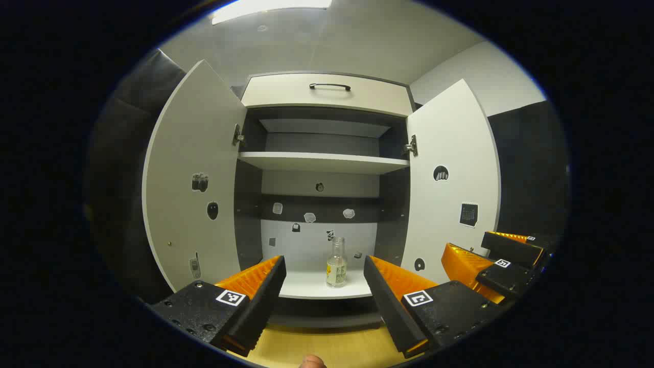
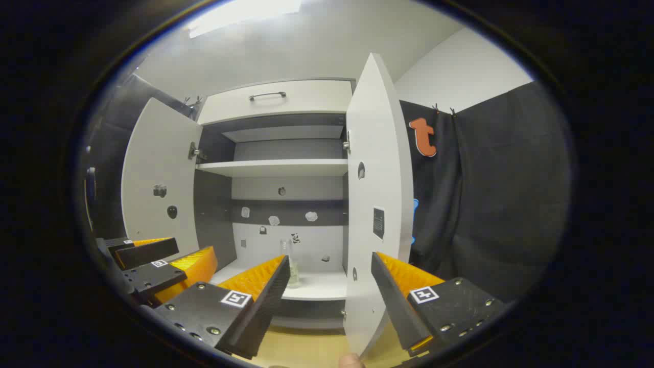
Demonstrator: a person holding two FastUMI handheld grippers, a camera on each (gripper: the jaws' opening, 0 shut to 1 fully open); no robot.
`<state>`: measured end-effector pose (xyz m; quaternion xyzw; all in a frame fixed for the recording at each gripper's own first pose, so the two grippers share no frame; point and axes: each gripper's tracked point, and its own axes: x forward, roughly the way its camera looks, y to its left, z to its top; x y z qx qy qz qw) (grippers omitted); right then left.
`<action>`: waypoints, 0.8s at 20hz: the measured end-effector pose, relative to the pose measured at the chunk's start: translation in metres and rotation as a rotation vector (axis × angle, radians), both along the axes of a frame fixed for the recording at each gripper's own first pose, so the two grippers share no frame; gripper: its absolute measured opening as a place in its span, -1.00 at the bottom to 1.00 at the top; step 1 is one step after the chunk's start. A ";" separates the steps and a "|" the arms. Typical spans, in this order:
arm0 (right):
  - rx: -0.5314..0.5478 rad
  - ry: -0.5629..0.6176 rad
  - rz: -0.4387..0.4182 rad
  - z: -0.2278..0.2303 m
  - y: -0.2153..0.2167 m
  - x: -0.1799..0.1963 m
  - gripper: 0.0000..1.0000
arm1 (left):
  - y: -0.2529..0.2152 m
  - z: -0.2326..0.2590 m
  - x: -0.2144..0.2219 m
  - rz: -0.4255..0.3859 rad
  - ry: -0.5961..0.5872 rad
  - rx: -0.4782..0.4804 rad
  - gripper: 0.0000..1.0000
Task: Grasp the bottle in the cabinet with the left hand and place it on the coaster, then close the right door with the right hand and the left door with the left hand.
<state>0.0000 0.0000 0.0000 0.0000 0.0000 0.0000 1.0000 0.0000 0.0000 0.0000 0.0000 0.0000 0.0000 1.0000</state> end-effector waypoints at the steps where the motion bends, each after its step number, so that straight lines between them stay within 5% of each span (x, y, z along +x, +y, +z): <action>1: 0.000 0.000 0.004 0.000 0.001 0.001 0.84 | 0.001 0.001 0.000 0.004 -0.001 0.001 0.93; 16: 0.003 -0.006 0.018 0.003 0.000 0.004 0.84 | 0.002 0.007 0.002 0.025 -0.026 0.001 0.93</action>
